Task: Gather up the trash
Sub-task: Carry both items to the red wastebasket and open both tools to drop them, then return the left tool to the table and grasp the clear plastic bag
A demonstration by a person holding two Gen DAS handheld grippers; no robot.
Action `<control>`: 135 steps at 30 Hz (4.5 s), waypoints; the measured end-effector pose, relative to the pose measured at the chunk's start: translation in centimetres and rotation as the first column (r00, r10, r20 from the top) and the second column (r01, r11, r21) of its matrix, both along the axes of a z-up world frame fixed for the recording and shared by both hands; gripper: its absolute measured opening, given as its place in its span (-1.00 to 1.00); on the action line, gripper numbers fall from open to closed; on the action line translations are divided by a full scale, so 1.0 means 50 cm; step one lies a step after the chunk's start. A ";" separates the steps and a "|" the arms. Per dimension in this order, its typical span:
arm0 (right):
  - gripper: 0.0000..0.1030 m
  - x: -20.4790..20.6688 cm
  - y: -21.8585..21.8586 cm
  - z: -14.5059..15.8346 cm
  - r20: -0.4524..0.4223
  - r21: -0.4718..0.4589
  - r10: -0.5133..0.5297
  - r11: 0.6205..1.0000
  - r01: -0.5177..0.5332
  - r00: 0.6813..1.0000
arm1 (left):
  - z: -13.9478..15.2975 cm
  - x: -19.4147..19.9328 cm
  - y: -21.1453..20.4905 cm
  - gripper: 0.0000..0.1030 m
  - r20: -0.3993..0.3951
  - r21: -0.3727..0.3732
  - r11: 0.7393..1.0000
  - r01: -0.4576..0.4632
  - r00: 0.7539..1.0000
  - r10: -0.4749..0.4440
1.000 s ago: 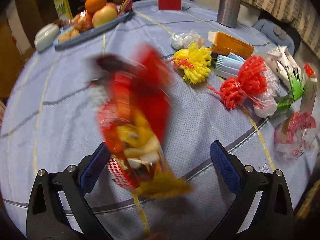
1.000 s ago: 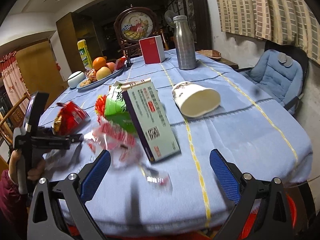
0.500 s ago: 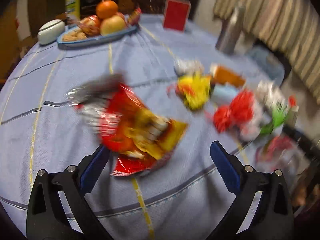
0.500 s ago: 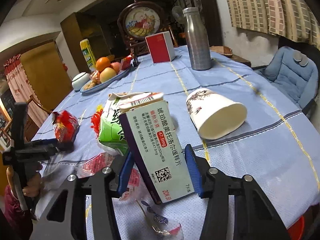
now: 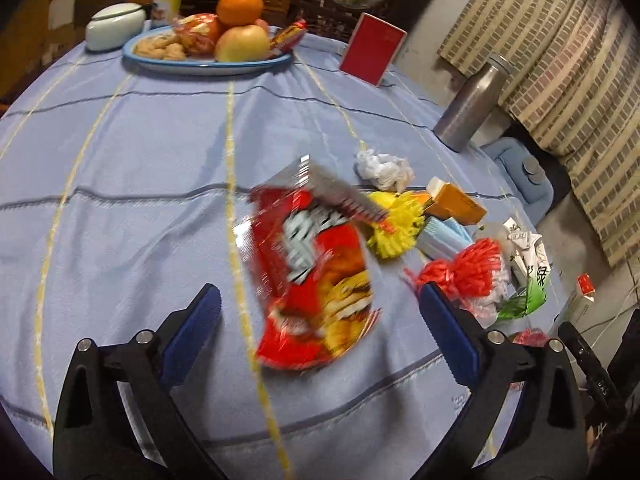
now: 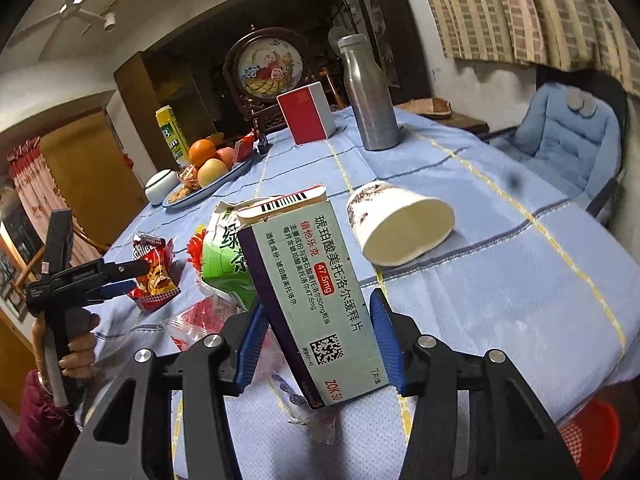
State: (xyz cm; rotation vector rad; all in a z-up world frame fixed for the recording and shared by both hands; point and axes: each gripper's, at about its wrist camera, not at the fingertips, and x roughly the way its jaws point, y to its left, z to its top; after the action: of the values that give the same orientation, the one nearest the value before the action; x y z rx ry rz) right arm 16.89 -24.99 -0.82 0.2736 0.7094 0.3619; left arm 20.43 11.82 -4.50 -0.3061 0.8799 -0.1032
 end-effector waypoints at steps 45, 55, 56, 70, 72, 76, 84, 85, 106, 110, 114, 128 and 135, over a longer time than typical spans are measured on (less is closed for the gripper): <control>0.75 -0.285 -0.548 -0.128 -0.100 -0.187 -0.680 0.730 0.657 0.727 | 0.053 -0.166 -0.770 -0.11 0.054 0.054 0.669 0.741 0.667 -0.743; 0.75 -0.353 -0.645 -0.111 -0.070 -0.094 -0.762 0.648 0.756 0.644 | -0.080 -0.188 -1.058 0.17 -0.107 0.095 0.498 0.862 0.506 -0.856; 0.75 -0.354 -0.649 -0.111 -0.071 -0.089 -0.763 0.646 0.758 0.642 | -0.085 -0.189 -1.065 0.41 -0.114 0.106 0.500 0.859 0.510 -0.852; 0.75 -0.352 -0.606 -0.077 -0.045 -0.056 -0.724 0.690 0.721 0.689 | -0.019 -0.166 -0.974 0.79 -0.023 0.149 0.611 0.778 0.620 -0.784; 0.75 -0.351 -0.584 -0.063 -0.029 -0.057 -0.705 0.709 0.703 0.708 | -0.002 -0.163 -0.947 0.79 0.001 0.149 0.639 0.754 0.646 -0.763; 0.77 -0.350 -0.535 -0.031 0.010 -0.064 -0.665 0.745 0.664 0.747 | 0.025 -0.166 -0.891 0.81 0.039 0.142 0.683 0.716 0.686 -0.727; 0.85 -0.351 -0.452 0.026 0.075 -0.083 -0.585 0.804 0.589 0.808 | 0.064 -0.176 -0.762 0.83 0.112 0.123 0.771 0.625 0.763 -0.636; 0.86 -0.350 -0.442 0.031 0.079 -0.084 -0.574 0.811 0.580 0.815 | 0.067 -0.176 -0.746 0.83 0.120 0.118 0.781 0.614 0.772 -0.624; 0.88 -0.288 -0.250 0.043 0.070 -0.175 -0.352 0.917 0.358 0.934 | 0.022 -0.103 -0.353 0.87 0.134 0.096 0.984 0.152 0.977 -0.164; 0.88 -0.285 -0.228 0.039 0.068 -0.193 -0.327 0.922 0.334 0.942 | 0.022 -0.105 -0.331 0.87 0.145 0.121 0.984 0.132 0.978 -0.149; 0.88 -0.285 -0.223 0.035 0.061 -0.193 -0.310 0.929 0.315 0.949 | 0.029 -0.114 -0.268 0.87 0.164 0.058 0.994 0.089 0.982 -0.097; 0.88 -0.287 -0.209 0.039 0.068 -0.190 -0.288 0.936 0.295 0.955 | 0.048 -0.114 -0.168 0.87 0.143 -0.078 0.997 0.029 0.990 -0.018; 0.88 -0.278 -0.192 0.037 0.050 -0.185 -0.263 0.946 0.268 0.963 | 0.028 -0.082 -0.184 0.87 0.084 -0.092 0.989 0.119 0.990 -0.111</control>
State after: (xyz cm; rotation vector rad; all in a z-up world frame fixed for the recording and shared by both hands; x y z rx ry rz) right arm 3.00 -34.58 1.01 0.1799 0.6678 0.0391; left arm 16.35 2.60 -3.11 -0.3392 0.8155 -0.2640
